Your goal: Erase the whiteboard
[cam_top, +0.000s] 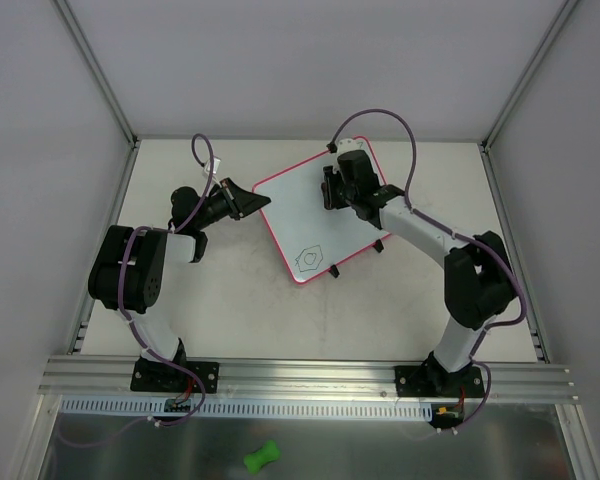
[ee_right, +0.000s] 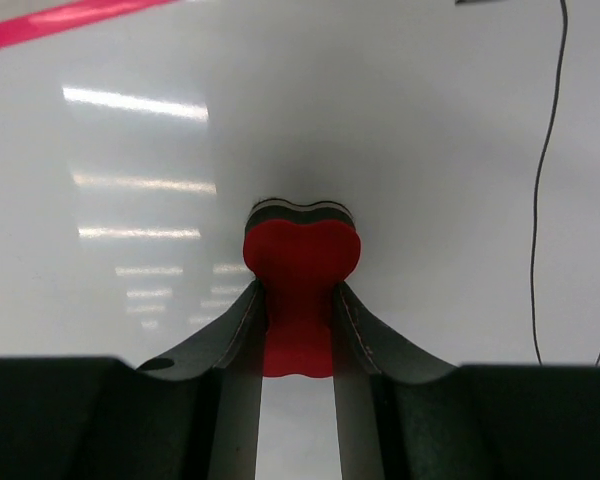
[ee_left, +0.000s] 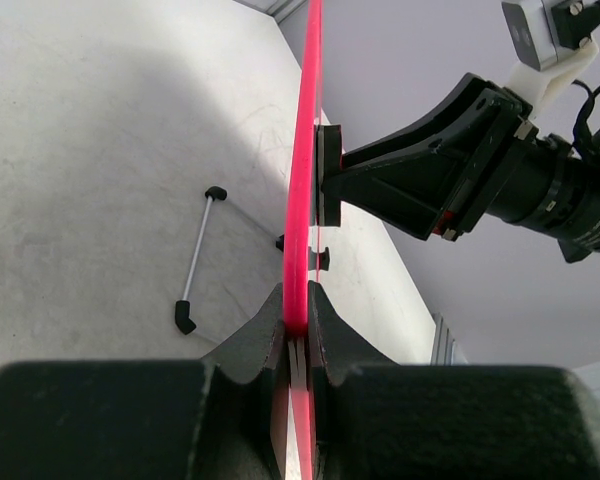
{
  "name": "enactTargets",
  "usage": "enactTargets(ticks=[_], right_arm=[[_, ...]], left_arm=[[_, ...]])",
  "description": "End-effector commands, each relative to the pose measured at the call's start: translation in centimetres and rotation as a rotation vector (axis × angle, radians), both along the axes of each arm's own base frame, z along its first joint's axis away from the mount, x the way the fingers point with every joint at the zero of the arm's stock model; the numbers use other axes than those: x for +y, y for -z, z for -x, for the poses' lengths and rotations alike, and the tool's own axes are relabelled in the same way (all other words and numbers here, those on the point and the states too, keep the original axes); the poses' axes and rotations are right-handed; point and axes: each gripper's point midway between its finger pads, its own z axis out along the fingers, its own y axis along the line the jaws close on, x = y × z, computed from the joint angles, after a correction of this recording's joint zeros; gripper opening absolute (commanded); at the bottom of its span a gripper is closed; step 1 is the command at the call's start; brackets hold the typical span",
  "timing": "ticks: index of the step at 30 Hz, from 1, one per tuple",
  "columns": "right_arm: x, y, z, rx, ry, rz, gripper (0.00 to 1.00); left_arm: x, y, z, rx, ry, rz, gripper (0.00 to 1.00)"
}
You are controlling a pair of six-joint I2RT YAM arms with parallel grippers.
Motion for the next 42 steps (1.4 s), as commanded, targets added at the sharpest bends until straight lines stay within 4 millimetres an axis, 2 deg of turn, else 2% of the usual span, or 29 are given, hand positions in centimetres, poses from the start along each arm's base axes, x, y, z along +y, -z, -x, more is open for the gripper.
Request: enactTargets(ticks=[1, 3, 4, 5, 11, 17, 18, 20, 24, 27, 31, 39, 42], right_arm=[[2.2, -0.4, -1.2, 0.01, -0.097, 0.027, 0.0], [2.5, -1.1, -2.0, 0.001, -0.105, 0.037, 0.0], [2.8, -2.3, -2.7, -0.014, -0.105, 0.03, 0.0], [2.9, -1.7, -3.2, 0.0, -0.101, 0.036, 0.0], [2.6, -2.8, -6.0, -0.009, -0.056, -0.012, 0.0], [-0.9, -2.9, -9.2, 0.015, 0.081, -0.048, 0.0], [-2.0, -3.1, -10.2, 0.016, 0.114, -0.061, 0.0], [-3.0, -3.0, -10.8, 0.03, 0.145, -0.082, 0.0], [-6.3, -3.3, -12.6, 0.035, 0.233, -0.09, 0.0], [-8.3, -3.2, -13.5, 0.039, 0.276, -0.089, 0.0], [-10.0, -3.1, -14.2, 0.044, 0.312, -0.082, 0.0], [-11.2, -3.1, -14.6, 0.036, 0.319, -0.038, 0.0], [-10.8, -3.1, -14.2, 0.048, 0.29, -0.042, 0.0]], left_arm=[[-1.0, -0.8, 0.2, -0.138, 0.045, -0.057, 0.0], [-1.0, -0.8, 0.2, -0.136, 0.047, -0.058, 0.0], [-1.0, -0.8, 0.2, -0.136, 0.047, -0.058, 0.0], [-1.0, -0.8, 0.2, -0.135, 0.047, -0.058, 0.0], [-1.0, -0.6, 0.2, -0.132, 0.05, -0.066, 0.0], [-1.0, -0.5, 0.2, -0.132, 0.05, -0.076, 0.0], [-0.9, -0.4, 0.2, -0.132, 0.05, -0.077, 0.0], [-0.9, -0.5, 0.2, -0.136, 0.05, -0.079, 0.0], [-0.9, -0.5, 0.3, -0.135, 0.05, -0.082, 0.0], [-0.9, -0.5, 0.3, -0.135, 0.05, -0.083, 0.0], [-0.9, -0.4, 0.3, -0.135, 0.05, -0.084, 0.0], [-0.9, -0.5, 0.3, -0.136, 0.048, -0.085, 0.0], [-0.8, -0.4, 0.3, -0.134, 0.047, -0.085, 0.0]])
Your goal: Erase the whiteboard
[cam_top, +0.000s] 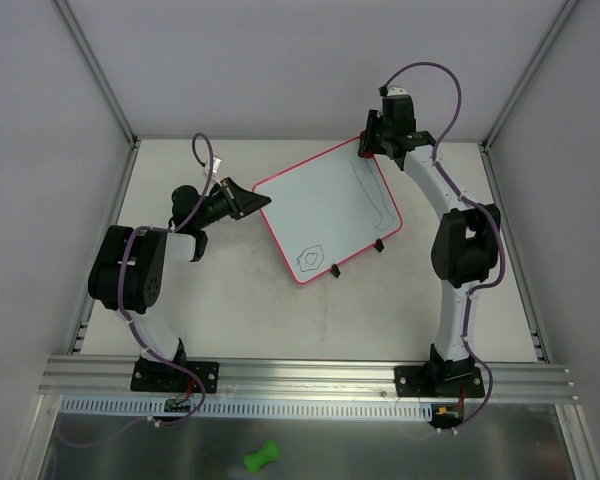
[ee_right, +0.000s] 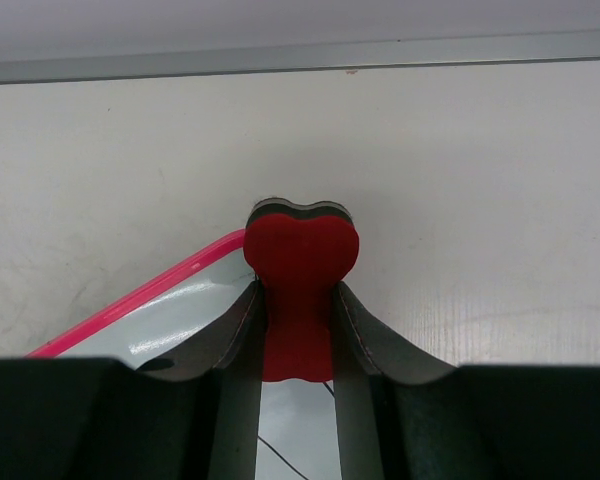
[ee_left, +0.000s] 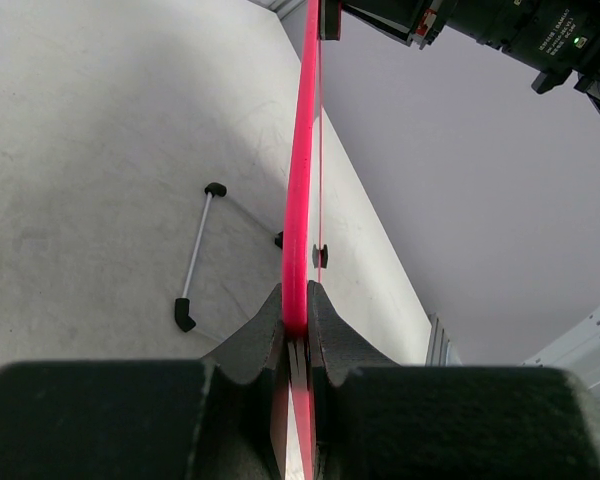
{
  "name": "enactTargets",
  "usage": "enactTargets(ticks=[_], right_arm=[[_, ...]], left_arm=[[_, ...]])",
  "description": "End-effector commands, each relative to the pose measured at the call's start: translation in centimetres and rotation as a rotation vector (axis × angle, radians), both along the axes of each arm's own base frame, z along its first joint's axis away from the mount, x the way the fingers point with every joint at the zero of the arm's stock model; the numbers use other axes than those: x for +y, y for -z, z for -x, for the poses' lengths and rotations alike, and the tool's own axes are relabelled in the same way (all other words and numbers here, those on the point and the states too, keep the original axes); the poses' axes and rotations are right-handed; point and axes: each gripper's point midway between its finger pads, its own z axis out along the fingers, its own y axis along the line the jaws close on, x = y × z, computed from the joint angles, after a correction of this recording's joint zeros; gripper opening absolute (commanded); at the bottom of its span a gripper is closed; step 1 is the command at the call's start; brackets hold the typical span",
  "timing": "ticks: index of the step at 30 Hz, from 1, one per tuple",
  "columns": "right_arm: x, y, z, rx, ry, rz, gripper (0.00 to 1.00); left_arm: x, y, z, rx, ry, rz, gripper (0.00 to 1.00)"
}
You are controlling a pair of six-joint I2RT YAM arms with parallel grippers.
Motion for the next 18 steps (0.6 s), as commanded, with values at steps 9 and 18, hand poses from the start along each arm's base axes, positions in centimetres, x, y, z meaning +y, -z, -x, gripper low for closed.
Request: enactTargets(ticks=[9, 18], right_arm=[[2.8, 2.7, 4.1, 0.102, -0.195, -0.003, 0.0], [7.1, 3.2, 8.1, 0.063, -0.388, 0.133, 0.0]], left_arm=[[-0.9, -0.6, 0.4, -0.158, 0.051, -0.08, 0.0], [-0.9, -0.8, 0.3, -0.163, 0.051, -0.078, 0.0]])
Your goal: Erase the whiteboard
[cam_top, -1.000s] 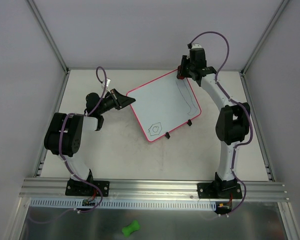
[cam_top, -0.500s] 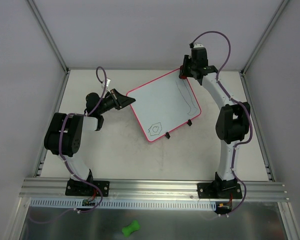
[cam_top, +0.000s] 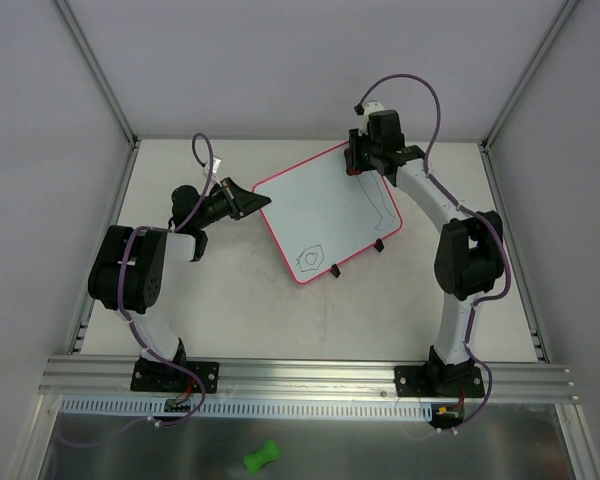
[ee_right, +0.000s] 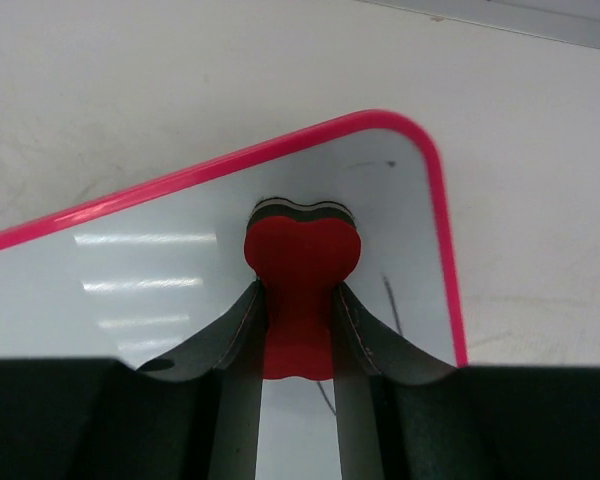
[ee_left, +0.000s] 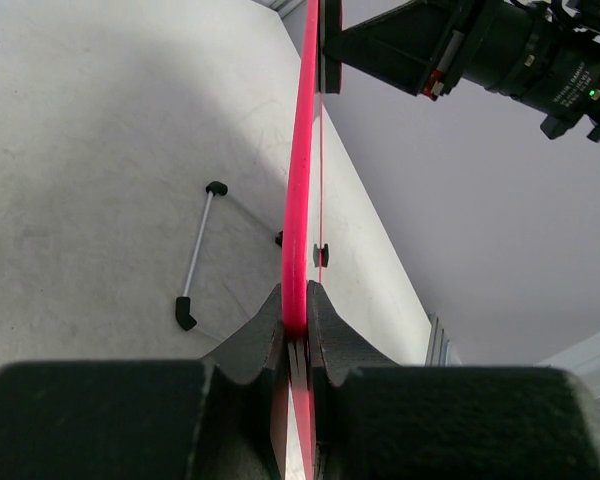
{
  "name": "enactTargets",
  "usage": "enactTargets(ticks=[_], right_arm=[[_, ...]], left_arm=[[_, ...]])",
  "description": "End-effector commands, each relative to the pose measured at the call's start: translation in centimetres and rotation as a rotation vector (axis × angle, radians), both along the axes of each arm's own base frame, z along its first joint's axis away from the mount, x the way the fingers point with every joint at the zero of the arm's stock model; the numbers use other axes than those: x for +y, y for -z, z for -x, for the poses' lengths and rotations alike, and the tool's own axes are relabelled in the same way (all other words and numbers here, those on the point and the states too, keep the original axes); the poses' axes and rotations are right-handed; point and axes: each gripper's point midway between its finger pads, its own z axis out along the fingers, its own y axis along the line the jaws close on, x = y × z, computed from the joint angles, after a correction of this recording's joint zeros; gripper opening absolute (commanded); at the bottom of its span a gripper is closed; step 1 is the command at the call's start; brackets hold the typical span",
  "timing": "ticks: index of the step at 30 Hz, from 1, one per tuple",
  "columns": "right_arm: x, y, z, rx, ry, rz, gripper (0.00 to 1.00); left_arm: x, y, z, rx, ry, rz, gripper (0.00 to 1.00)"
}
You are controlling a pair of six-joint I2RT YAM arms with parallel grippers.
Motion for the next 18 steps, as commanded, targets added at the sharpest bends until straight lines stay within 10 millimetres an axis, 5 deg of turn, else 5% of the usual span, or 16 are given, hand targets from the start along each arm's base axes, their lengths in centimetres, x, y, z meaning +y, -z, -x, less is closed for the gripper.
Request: enactTargets(ticks=[1, 8, 12, 18], right_arm=[[3.5, 1.9, 3.8, 0.056, -0.172, 0.07, 0.0], [3.2, 2.5, 3.4, 0.058, -0.13, 0.102, 0.0], [1.3, 2.4, 2.2, 0.092, -0.01, 0.038, 0.0], [-4.5, 4.3, 1.2, 0.185, 0.254, -0.048, 0.0]], left_arm=[[-0.9, -0.8, 0.3, -0.163, 0.051, -0.077, 0.0], [-0.9, -0.7, 0.4, -0.161, 0.051, -0.077, 0.0], [-0.9, -0.7, 0.4, -0.161, 0.051, -0.077, 0.0], [-0.9, -0.8, 0.4, -0.164, 0.052, -0.078, 0.0]])
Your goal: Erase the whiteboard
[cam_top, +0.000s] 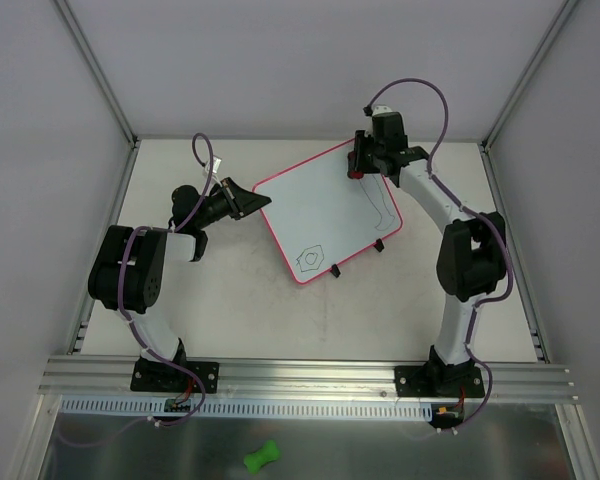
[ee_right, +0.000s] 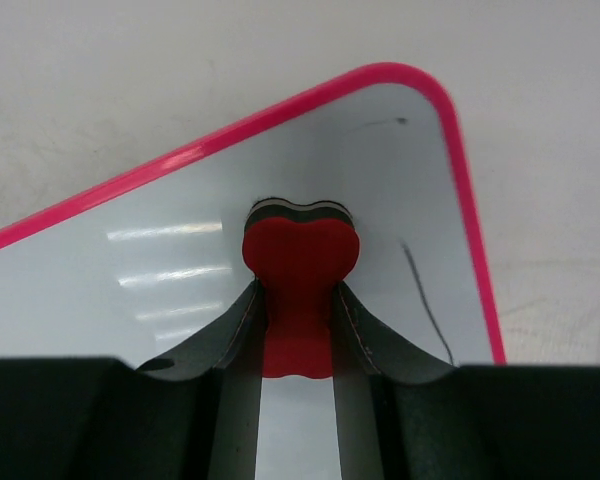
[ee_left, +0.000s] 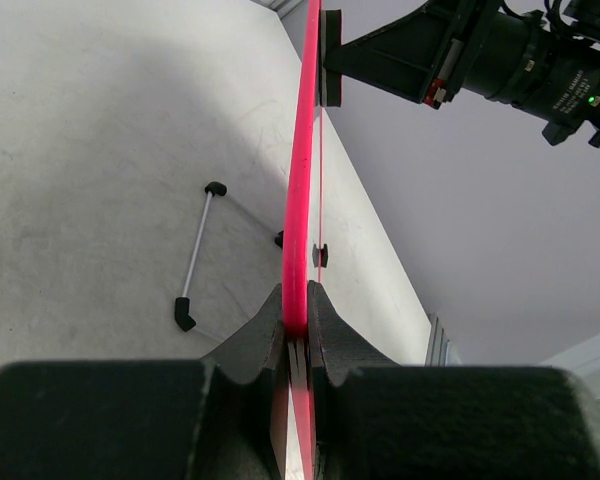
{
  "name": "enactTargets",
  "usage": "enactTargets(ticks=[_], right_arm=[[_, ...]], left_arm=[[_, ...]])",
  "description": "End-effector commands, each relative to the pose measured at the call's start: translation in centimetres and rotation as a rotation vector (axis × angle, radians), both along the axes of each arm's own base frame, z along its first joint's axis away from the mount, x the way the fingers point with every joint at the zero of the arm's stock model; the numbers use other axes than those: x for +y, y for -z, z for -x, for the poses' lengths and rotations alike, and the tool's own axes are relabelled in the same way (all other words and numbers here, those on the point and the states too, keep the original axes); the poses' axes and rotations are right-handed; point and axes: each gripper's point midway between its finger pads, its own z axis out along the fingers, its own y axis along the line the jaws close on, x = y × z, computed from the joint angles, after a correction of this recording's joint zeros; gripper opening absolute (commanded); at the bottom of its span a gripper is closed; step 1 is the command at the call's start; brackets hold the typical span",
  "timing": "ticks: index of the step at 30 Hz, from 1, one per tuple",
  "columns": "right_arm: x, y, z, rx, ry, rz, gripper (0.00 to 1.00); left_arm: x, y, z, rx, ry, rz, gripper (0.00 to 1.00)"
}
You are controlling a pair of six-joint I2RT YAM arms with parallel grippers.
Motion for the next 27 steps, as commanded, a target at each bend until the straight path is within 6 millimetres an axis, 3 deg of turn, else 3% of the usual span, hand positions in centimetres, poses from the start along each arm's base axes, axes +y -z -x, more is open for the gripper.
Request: enactTargets(ticks=[1, 6, 10, 15, 27], right_arm=[[-5.3, 4.2, 0.1, 0.151, 0.215, -0.02, 0.0], [-7.6, 5.5, 0.4, 0.191, 0.281, -0.047, 0.0], [-7.5, 5.2, 0.5, 0.187, 0.252, -0.045, 0.0], [-5.3, 4.4, 1.2, 0.14, 0.149, -0.026, 0.0], [3.1, 3.7, 4.3, -0.016, -0.241, 0.104, 0.0]], left_arm=[[-0.9, -0.8, 0.4, -0.164, 0.052, -0.078, 0.0], [-0.9, -0.8, 0.5, -0.163, 0.054, -0.077, 0.0], [-0.9, -0.7, 0.5, -0.163, 0.054, -0.077, 0.0], [-0.9, -0.7, 0.5, -0.162, 0.054, -0.076, 0.0], [-0.9, -0.7, 0.5, -0.16, 0.054, -0.077, 0.0]])
